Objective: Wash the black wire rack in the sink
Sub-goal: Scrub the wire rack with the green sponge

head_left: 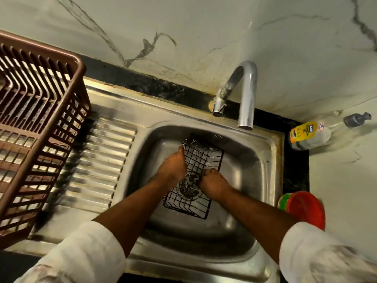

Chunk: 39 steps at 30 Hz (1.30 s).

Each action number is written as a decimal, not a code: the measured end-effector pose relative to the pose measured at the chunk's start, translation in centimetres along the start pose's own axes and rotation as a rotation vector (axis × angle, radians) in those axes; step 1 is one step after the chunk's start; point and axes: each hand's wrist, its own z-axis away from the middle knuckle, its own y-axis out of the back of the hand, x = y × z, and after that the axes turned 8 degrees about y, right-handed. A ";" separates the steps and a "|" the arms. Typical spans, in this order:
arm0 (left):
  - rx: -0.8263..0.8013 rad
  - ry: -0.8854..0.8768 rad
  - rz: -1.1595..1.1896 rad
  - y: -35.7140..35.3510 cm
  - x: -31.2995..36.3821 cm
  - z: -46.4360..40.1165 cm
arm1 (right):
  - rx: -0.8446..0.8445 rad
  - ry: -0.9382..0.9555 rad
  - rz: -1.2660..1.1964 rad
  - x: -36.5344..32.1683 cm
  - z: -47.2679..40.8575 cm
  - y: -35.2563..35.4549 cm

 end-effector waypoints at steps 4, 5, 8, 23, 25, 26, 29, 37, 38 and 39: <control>0.022 -0.080 -0.058 0.1 -0.2 0.4 | -0.004 0.026 -0.079 -1.0 -0.6 -0.5; 0.033 -0.112 -0.084 -0.1 -0.3 0.6 | -0.020 0.041 -0.125 -1.4 -0.5 -0.3; 0.055 -0.186 -0.146 -0.4 -0.6 1.0 | -0.119 0.151 -0.200 -3.6 0.7 0.4; 0.089 -0.259 -0.185 -0.3 -1.1 1.7 | -0.102 -0.059 0.083 3.8 -1.3 3.7; 0.114 -0.240 -0.209 -0.2 -1.2 1.6 | -0.190 -0.062 0.060 2.1 -1.2 2.9; 0.123 -0.239 -0.228 -0.2 -1.2 1.6 | -0.211 -0.067 0.048 1.3 -1.0 2.5; 0.116 -0.260 -0.299 -0.5 -1.7 1.6 | -0.215 -0.033 0.030 -0.8 0.0 1.7; 0.087 -0.198 -0.154 -1.0 -2.9 1.6 | -0.009 -0.092 -0.659 -3.2 3.5 0.6; 0.103 -0.159 -0.124 -0.9 -2.9 1.6 | 0.069 -0.185 -0.761 -2.8 3.6 0.4; 0.114 -0.122 -0.099 -0.8 -3.0 1.5 | 0.155 -0.305 -0.864 -2.3 3.7 0.4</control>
